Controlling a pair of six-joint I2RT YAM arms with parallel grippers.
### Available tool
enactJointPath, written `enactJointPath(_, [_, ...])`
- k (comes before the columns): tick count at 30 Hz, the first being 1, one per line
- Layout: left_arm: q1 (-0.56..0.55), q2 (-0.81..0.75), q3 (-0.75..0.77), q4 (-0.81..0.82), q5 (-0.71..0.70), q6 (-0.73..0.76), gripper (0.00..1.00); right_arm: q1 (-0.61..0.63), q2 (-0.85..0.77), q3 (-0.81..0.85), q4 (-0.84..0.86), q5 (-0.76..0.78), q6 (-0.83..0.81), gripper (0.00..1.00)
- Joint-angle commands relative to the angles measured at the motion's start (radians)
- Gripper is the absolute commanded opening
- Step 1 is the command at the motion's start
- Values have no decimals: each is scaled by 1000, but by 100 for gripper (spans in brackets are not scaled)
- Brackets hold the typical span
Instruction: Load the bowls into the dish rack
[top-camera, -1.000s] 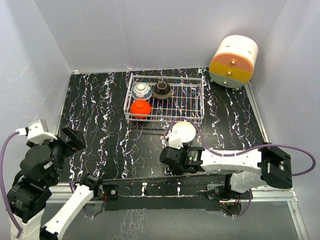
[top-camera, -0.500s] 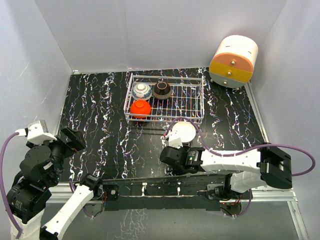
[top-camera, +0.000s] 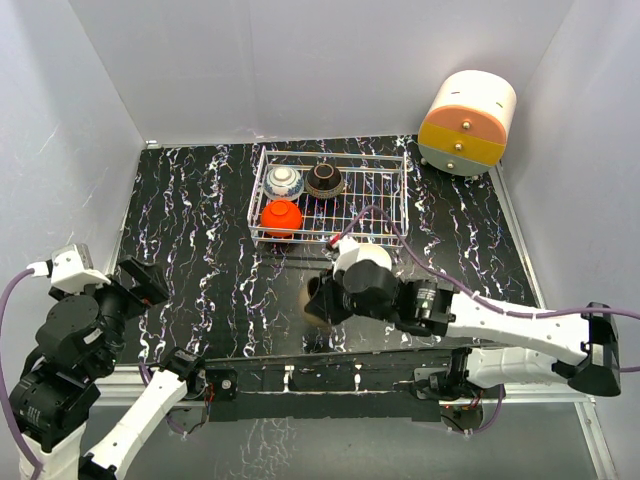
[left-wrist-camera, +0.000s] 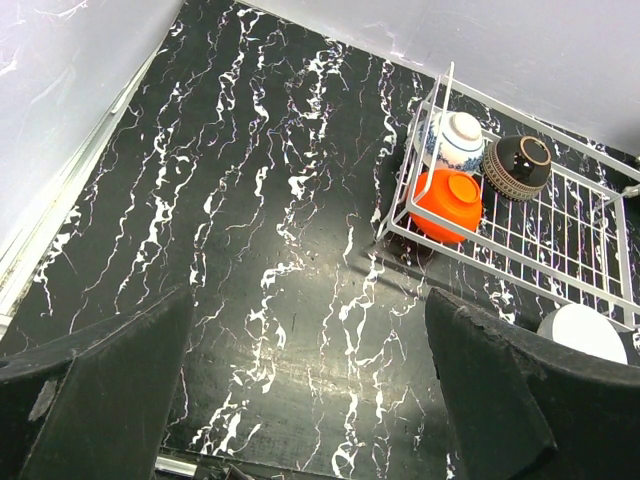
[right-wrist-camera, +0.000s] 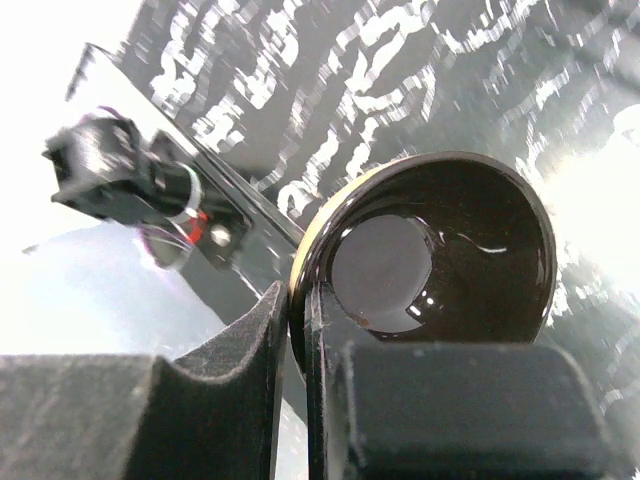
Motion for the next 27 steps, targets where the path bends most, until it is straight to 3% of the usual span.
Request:
enactJointPath(1, [-6, -4, 36, -18, -18, 1, 97, -140, -22, 91, 284, -190, -48, 8])
enactJointPath(5, [-6, -9, 57, -32, -27, 3, 97, -383, 6, 69, 519, -458, 24, 8])
enactJointPath(9, [-6, -8, 86, -53, -39, 11, 97, -546, 84, 98, 710, -604, 100, 8])
enactJointPath(19, [-9, -25, 137, -95, -81, 25, 97, -745, 356, 141, 1132, -727, 343, 8])
enactJointPath(27, [-15, -24, 156, -106, -92, 25, 97, -799, 615, 151, 1390, -750, 494, 8])
